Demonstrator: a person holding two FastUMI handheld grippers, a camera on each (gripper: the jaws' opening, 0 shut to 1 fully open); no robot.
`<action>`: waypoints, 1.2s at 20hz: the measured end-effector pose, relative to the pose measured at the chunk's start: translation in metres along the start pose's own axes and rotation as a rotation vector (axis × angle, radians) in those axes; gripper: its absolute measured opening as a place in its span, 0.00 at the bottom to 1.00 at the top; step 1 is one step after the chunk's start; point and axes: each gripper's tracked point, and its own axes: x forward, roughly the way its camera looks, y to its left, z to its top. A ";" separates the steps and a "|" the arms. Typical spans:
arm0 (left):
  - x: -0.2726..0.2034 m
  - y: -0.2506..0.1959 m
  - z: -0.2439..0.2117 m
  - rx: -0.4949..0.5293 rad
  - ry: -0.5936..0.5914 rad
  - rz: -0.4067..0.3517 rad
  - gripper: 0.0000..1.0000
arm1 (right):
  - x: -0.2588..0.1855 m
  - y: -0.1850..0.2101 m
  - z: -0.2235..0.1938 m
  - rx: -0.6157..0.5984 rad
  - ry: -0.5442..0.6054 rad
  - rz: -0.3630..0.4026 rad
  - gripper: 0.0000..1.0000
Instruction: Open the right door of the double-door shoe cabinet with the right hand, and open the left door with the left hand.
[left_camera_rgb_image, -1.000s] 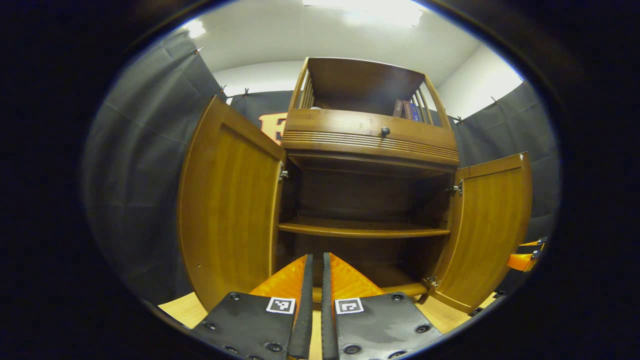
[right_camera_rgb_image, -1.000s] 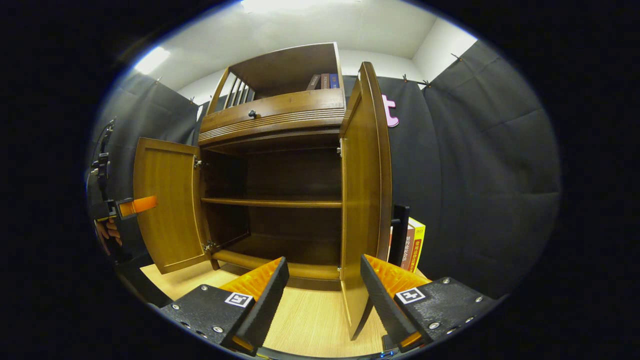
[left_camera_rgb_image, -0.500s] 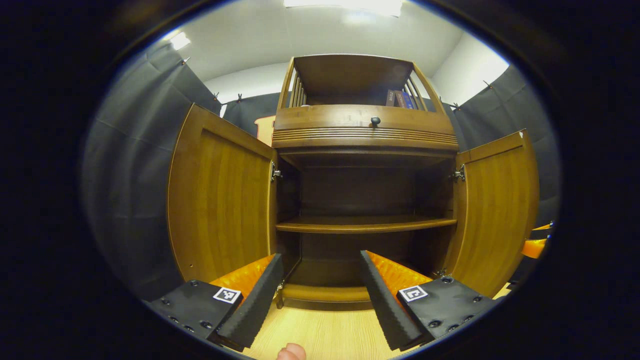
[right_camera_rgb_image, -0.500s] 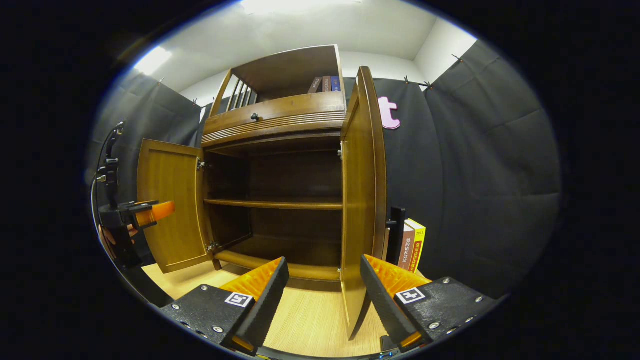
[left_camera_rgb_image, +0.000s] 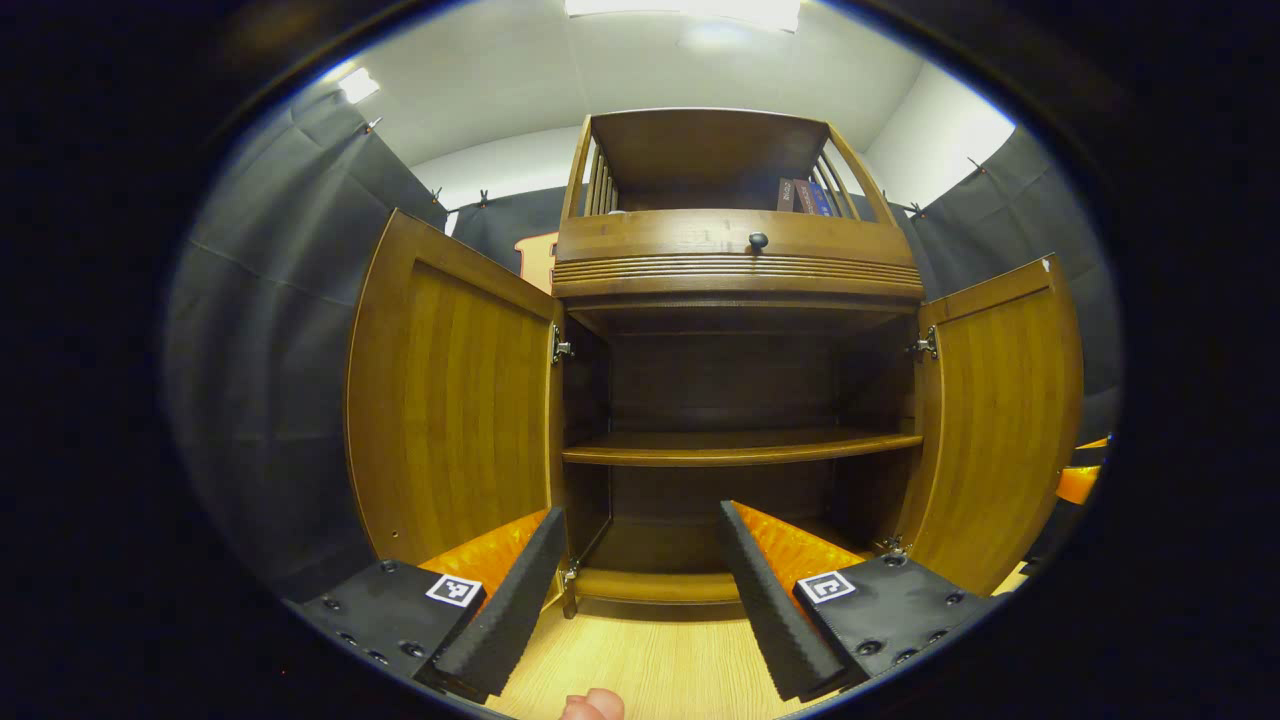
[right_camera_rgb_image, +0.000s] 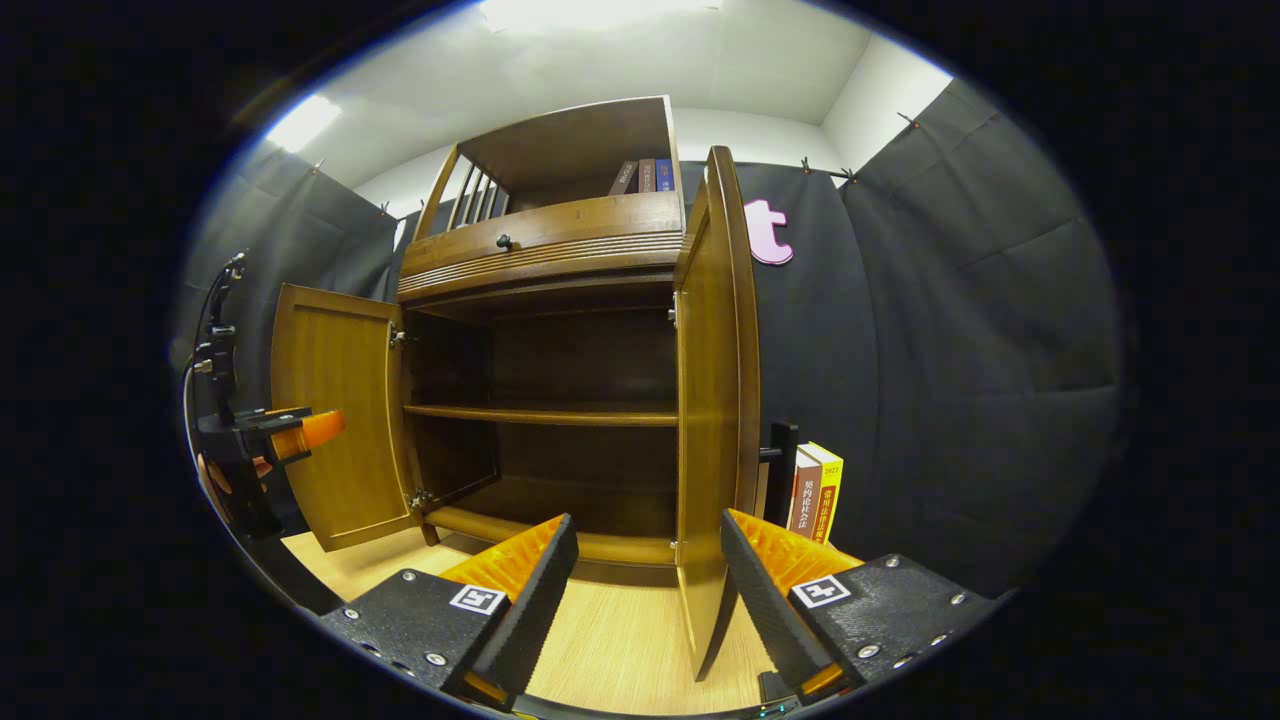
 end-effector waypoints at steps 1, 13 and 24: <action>0.001 0.000 -0.001 -0.004 0.002 -0.001 0.99 | 0.000 0.000 0.000 0.001 0.002 -0.001 0.89; 0.001 0.011 -0.011 -0.007 0.021 0.016 0.99 | 0.000 0.005 -0.003 -0.006 0.011 -0.004 0.95; -0.004 0.014 -0.016 -0.011 0.033 0.024 0.99 | -0.005 0.014 -0.008 -0.003 0.021 0.004 0.95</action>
